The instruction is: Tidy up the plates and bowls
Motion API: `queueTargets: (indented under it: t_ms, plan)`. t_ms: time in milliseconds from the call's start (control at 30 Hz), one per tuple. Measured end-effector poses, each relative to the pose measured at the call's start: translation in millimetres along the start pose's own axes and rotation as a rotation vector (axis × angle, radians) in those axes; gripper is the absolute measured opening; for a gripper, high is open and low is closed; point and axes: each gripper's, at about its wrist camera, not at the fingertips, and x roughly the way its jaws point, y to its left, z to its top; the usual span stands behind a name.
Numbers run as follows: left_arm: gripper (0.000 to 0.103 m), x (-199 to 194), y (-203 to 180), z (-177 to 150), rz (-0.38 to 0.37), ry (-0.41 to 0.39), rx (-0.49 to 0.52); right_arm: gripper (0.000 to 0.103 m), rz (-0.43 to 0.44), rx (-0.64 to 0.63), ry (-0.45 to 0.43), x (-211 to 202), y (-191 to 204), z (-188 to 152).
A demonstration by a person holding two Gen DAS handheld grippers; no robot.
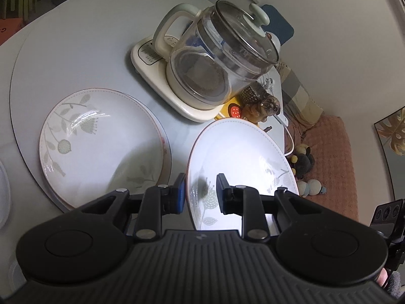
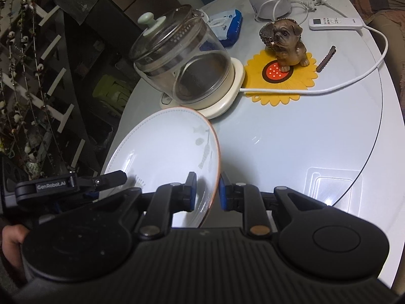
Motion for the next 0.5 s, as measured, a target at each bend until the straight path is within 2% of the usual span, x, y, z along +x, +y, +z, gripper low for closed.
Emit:
queueTargets:
  t_ms: [267,500]
  plan:
    - [0.028,-27.0,16.9,12.7,-0.028,-0.002,0.009,0.022,-0.016,0.035,-0.044,-3.0,30.1,-14.1]
    - [0.028,-47.3,43.0,22.5,-0.030,-0.021,-0.001,0.022,-0.016,0.021,-0.051,11.2,56.5,-16.5]
